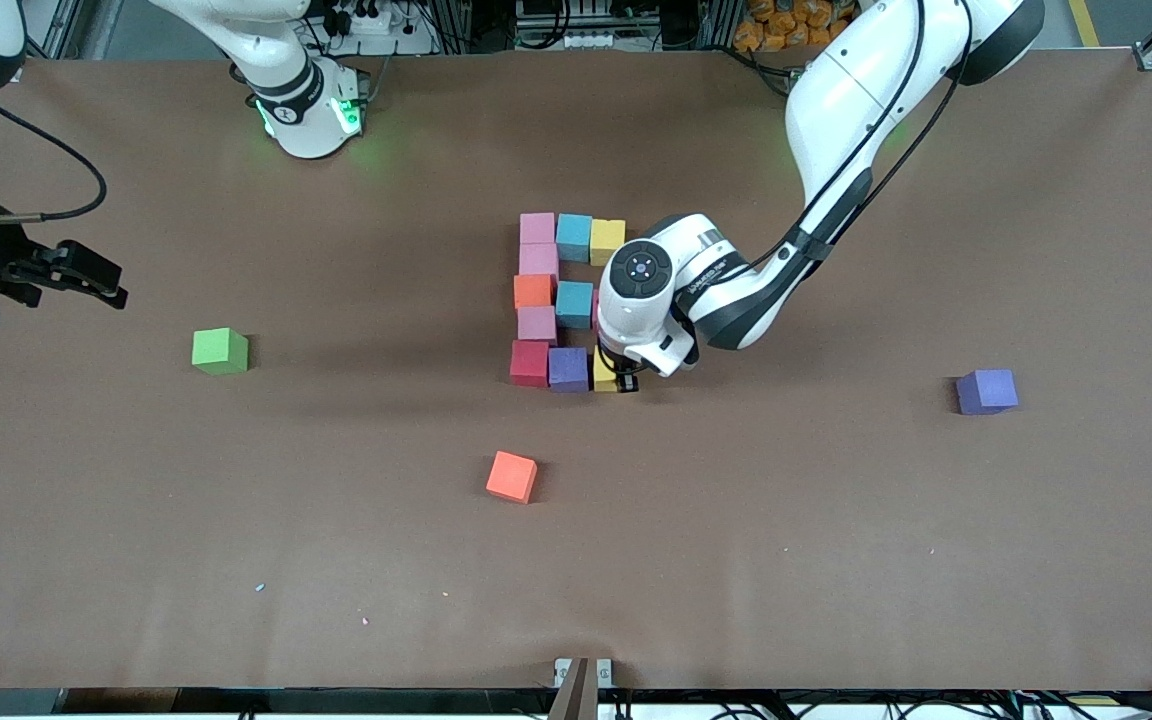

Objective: Arrange 11 blocks into digit 3
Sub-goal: 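Lower the yellow cube beside the purple cube with the left gripper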

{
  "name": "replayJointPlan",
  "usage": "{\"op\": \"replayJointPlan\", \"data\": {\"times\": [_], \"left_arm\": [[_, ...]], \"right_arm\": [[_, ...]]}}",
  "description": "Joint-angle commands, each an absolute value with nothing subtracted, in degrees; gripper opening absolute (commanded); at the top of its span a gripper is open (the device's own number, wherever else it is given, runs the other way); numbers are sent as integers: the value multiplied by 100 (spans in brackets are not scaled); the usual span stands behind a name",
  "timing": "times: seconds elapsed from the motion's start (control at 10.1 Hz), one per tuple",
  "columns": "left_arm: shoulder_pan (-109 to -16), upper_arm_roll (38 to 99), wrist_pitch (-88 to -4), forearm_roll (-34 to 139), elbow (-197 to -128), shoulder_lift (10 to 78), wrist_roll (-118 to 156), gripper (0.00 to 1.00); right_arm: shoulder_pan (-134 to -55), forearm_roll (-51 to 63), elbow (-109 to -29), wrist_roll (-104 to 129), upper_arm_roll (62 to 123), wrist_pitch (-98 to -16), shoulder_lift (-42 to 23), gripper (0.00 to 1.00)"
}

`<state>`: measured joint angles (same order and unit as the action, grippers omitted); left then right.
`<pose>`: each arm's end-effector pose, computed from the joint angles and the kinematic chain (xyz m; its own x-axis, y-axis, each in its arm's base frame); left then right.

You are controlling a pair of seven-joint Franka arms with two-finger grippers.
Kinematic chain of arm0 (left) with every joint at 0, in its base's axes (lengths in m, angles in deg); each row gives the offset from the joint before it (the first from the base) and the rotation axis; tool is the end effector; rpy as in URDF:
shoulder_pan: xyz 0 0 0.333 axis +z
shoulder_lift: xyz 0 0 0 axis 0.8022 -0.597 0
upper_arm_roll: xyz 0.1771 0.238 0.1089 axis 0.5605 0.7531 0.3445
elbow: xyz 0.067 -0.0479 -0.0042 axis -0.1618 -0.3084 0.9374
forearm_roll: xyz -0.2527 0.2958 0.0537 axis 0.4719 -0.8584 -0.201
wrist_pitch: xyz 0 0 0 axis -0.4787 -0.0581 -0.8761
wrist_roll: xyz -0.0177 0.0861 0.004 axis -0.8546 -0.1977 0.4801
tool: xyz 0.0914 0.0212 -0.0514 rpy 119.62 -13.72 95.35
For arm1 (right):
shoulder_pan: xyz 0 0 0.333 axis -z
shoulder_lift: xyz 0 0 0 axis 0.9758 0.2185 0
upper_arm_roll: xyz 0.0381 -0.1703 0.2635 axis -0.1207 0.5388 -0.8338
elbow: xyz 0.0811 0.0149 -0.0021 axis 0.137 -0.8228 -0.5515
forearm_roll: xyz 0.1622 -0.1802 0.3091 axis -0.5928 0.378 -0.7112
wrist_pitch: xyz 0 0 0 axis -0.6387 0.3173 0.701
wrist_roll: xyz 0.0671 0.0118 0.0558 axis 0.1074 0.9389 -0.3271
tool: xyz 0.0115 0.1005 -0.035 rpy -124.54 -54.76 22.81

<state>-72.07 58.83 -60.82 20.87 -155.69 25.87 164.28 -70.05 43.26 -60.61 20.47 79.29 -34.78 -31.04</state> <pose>0.5115 -0.4663 0.2152 -0.1165 0.9924 -0.0390 0.9931 0.1158 -0.0194 0.5724 0.0046 0.6023 0.9994 -0.0353 0.0067 -0.0353 -0.9994 0.0040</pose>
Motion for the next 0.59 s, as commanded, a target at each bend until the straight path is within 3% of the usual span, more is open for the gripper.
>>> {"op": "replayJointPlan", "data": {"times": [0.0, 0.49], "left_arm": [[-7277, 5938, -6093, 2087, -15450, 2520, 16532, 12], [-7338, 5938, -6093, 2087, -15266, 2362, 16532, 13]], "right_arm": [[-6999, 4390, -5901, 2112, 7901, -3431, -3017, 100], [-6991, 4399, -5901, 2112, 7901, -3431, -3017, 100]]}}
